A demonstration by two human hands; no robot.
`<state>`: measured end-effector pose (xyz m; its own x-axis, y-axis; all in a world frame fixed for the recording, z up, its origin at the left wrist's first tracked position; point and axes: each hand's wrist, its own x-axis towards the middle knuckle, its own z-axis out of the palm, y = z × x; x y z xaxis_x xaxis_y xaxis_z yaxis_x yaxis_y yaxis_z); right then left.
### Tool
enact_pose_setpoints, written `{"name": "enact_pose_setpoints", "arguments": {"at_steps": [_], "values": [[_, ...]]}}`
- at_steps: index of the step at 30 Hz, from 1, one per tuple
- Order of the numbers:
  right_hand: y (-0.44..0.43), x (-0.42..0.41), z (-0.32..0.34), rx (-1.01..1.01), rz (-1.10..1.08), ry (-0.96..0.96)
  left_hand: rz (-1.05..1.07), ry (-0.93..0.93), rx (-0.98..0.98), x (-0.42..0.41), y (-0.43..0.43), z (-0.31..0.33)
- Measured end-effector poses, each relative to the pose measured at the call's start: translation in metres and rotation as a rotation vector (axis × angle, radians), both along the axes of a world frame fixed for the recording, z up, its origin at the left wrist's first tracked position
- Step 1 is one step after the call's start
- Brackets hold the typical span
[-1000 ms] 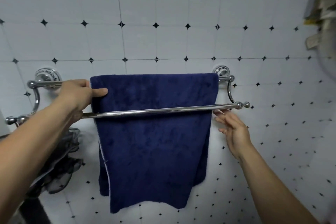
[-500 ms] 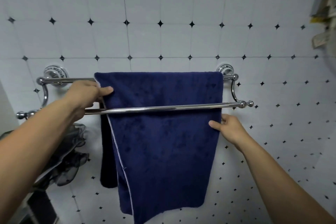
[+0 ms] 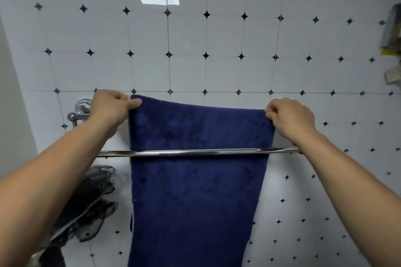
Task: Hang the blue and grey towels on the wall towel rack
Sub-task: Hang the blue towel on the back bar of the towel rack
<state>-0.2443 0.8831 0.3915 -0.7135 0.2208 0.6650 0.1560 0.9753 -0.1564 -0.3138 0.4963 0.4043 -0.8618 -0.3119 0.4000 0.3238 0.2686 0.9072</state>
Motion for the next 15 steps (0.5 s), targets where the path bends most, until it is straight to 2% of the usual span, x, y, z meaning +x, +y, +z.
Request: {"name": "enact_pose_setpoints", "arguments": {"at_steps": [2,6,9,11,13,15], "values": [[0.005,-0.001,0.014,0.017,-0.064,-0.063,0.086,-0.037,-0.092,-0.008,-0.003,0.003],[0.003,-0.005,0.023,-0.13,-0.091,-0.144,0.18,-0.039,-0.32,-0.008,0.0,-0.001],[0.007,-0.002,0.014,-0.275,-0.173,-0.036,0.221,0.005,-0.605,-0.003,0.001,-0.001],[0.016,0.006,0.003,-0.324,-0.194,-0.065,0.136,0.107,-0.693,-0.003,-0.001,-0.002],[0.015,0.01,-0.011,-0.514,0.0,-0.142,-0.095,0.142,-0.743,-0.003,0.002,-0.004],[0.008,0.009,-0.024,-0.826,0.279,-0.18,-0.184,0.127,-0.825,-0.004,0.009,-0.007]]}}
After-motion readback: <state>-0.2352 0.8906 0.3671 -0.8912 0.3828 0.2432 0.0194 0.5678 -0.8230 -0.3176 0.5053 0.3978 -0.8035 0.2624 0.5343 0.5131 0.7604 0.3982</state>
